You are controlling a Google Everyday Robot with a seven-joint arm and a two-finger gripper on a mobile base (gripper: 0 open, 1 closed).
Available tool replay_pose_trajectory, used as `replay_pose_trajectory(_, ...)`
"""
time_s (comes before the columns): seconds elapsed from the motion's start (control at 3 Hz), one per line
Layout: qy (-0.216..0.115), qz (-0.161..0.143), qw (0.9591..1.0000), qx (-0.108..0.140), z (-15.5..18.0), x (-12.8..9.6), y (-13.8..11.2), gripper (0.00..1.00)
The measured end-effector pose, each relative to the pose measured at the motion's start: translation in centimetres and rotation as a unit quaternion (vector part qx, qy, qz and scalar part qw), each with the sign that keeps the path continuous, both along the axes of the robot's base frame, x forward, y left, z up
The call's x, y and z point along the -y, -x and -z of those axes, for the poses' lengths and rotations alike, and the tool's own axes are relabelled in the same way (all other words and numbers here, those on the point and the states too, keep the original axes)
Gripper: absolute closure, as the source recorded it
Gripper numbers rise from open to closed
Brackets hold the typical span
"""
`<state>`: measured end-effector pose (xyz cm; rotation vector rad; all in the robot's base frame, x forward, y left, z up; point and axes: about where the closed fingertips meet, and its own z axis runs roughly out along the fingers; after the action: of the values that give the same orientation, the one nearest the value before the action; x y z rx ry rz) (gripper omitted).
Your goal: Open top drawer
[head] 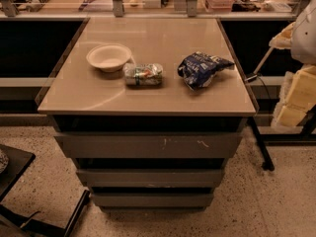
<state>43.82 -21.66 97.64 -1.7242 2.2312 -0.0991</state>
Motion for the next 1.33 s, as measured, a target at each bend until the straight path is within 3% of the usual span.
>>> replay_pose_trajectory(0.33, 0.000, 0.000, 1.0000, 0.000, 0.0, 0.0, 0.0, 0.00)
replay_pose_trajectory(0.67, -0.021, -0.007, 0.9997, 0.012, 2.3, 0.8, -0.4, 0.00)
replay_pose_trajectory(1.33, -0.111, 0.006, 0.9937, 0.011, 15.4, 4.5, -2.0, 0.00)
